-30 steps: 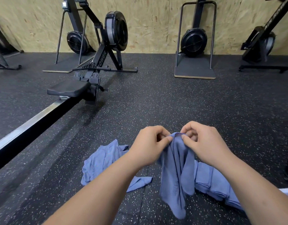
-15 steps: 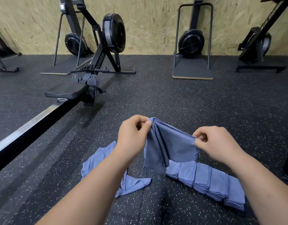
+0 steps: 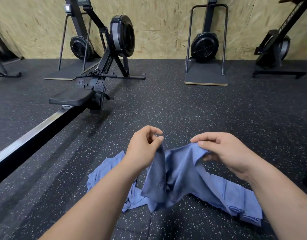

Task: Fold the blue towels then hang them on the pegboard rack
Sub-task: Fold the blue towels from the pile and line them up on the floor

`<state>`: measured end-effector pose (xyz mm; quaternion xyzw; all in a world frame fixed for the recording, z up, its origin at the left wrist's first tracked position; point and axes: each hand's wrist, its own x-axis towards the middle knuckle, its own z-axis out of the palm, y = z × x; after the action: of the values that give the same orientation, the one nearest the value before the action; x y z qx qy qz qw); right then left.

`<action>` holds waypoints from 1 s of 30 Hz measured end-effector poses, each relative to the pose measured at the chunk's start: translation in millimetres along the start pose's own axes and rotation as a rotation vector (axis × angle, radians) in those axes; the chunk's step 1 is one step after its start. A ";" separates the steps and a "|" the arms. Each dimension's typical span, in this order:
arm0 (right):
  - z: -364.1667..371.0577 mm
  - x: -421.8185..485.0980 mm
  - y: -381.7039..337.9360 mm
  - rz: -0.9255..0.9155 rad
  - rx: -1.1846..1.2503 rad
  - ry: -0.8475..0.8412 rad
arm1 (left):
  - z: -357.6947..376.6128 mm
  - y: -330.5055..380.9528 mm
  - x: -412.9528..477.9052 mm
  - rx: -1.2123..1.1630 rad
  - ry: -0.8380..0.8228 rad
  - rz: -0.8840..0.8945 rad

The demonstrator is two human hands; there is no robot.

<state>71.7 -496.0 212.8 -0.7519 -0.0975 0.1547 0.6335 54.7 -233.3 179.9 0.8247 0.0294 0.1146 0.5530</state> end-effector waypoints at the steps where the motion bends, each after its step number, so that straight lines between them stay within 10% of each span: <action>1: 3.0 -0.7 0.3 -0.003 -0.018 -0.030 | 1.6 1.9 -1.6 -0.022 -0.036 0.011; 11: 22.1 -1.6 8.7 -0.257 -0.593 0.102 | 10.2 12.2 -11.5 -0.149 -0.211 0.037; 24: 24.6 1.2 11.8 -0.283 -0.607 0.190 | 20.8 21.7 -24.1 -0.238 -0.295 0.098; 30: 20.5 3.0 12.9 -0.249 -0.455 -0.077 | 17.3 15.8 -19.4 -0.014 -0.249 0.224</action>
<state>66.6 -478.4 196.8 -0.8508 -0.2456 0.0780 0.4579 38.4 -258.5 185.2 0.8269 -0.1323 0.0730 0.5417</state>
